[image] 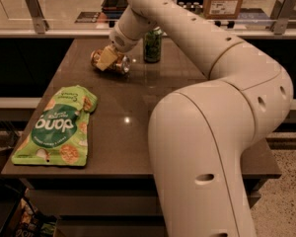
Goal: Knock orange can over
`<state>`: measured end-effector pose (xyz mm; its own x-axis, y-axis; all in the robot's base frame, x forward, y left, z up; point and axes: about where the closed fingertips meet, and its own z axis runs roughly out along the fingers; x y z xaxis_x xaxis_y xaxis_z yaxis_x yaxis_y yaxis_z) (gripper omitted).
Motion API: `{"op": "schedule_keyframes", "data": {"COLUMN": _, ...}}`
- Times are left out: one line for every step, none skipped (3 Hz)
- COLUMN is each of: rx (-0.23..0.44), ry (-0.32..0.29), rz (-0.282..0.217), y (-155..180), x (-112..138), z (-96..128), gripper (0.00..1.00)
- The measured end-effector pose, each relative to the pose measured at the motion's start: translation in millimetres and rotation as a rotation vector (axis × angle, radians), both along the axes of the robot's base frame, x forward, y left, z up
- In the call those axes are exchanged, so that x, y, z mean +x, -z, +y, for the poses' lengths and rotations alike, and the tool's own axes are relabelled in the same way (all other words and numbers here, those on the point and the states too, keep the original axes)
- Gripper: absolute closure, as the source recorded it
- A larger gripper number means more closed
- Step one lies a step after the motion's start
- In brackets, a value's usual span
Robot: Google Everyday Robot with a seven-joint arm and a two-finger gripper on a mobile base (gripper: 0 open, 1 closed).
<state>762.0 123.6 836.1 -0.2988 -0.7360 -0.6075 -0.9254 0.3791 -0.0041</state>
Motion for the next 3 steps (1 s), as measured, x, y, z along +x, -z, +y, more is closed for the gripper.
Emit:
{"op": "schedule_keyframes", "data": {"rx": 0.0, "ry": 0.0, "rz": 0.0, "y": -3.5, "x": 0.0, "z": 0.1, "gripper": 0.82}}
{"op": "schedule_keyframes", "data": {"rx": -0.001, "ry": -0.002, "rz": 0.003, "y": -1.8, "x": -0.2, "z": 1.5, "gripper": 0.59}}
{"op": "schedule_keyframes", "data": {"rx": -0.001, "ry": -0.002, "rz": 0.003, "y": -3.2, "x": -0.2, "z": 1.6, "gripper": 0.35}}
